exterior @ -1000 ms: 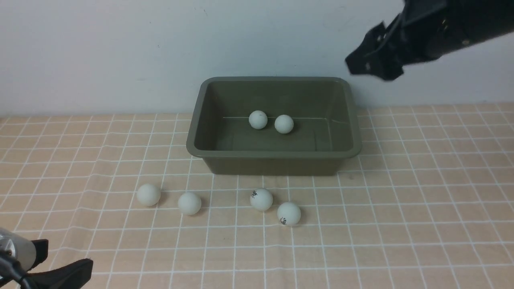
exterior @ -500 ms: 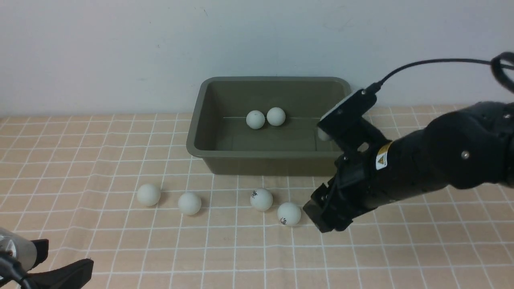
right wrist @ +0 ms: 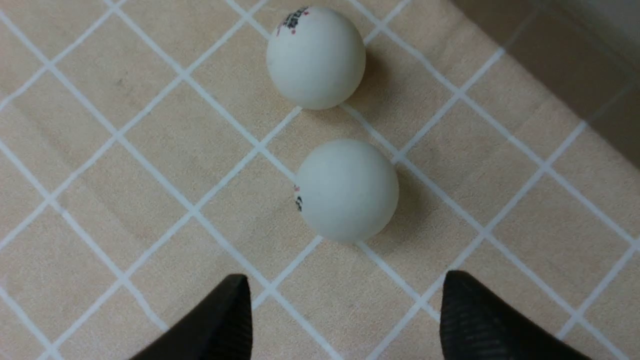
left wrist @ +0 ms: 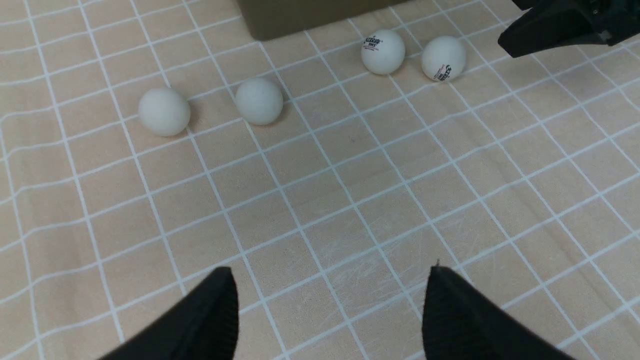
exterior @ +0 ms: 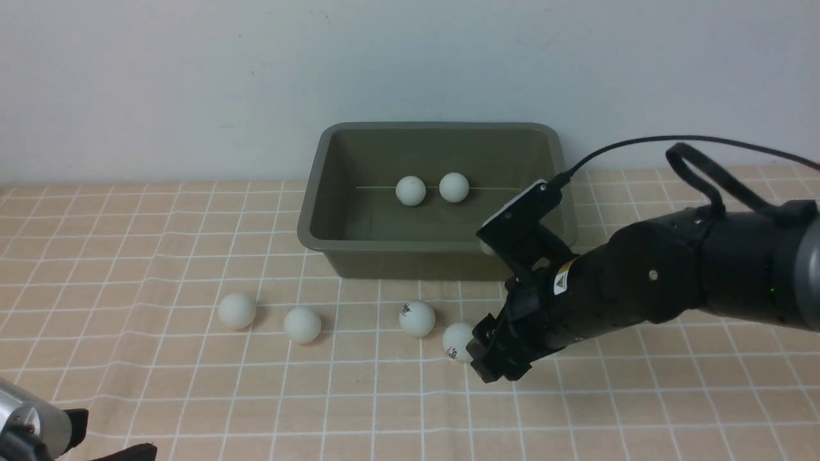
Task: Put the table tennis balls into the box on the light coffee tablecloth.
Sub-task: 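Reach for and grasp a ping pong ball on the table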
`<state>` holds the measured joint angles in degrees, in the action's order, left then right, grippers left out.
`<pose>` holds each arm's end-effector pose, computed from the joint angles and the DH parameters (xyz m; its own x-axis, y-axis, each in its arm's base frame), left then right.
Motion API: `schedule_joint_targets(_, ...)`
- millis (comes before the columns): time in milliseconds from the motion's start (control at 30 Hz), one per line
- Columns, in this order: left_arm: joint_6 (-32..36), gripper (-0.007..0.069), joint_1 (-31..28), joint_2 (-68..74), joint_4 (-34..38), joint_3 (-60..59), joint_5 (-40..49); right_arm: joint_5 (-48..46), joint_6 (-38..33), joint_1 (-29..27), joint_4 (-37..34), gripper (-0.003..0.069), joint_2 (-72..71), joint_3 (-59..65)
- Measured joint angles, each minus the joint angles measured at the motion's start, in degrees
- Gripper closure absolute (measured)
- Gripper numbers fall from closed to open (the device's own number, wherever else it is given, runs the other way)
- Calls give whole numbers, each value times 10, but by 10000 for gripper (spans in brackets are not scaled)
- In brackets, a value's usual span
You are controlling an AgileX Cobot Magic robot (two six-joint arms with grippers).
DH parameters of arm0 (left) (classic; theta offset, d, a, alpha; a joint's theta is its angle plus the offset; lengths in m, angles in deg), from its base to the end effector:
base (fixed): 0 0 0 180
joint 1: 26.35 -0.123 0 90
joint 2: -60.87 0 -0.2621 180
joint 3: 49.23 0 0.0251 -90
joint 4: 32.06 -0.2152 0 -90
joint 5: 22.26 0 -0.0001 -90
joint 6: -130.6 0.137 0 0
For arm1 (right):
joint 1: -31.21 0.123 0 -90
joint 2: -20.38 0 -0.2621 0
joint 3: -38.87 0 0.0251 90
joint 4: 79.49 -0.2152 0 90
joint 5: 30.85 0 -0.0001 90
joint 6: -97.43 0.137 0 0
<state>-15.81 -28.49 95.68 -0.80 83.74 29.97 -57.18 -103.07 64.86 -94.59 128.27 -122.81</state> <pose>0.0924 -0.0528 0.2482 -0.5565 0.1875 -0.8094 0.4197 0.9042 -0.0791 0.2687 0.1979 0.1456 -0.6563 -0.5803 -0.4821 -0.6798 0.7321 0.0441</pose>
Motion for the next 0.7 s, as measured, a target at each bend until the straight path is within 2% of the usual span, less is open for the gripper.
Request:
schedule_joint_targets(333, 0, 209, 0, 0, 0, 0, 0, 45, -133, 5, -97, 197, 45, 0)
schedule_joint_targets(500, 0, 209, 0, 0, 0, 0, 0, 53, -169, 5, -123, 197, 66, -18)
schedule_joint_targets(700, 0, 209, 0, 0, 0, 0, 0, 51, -177, 5, -134, 199, 112, -60)
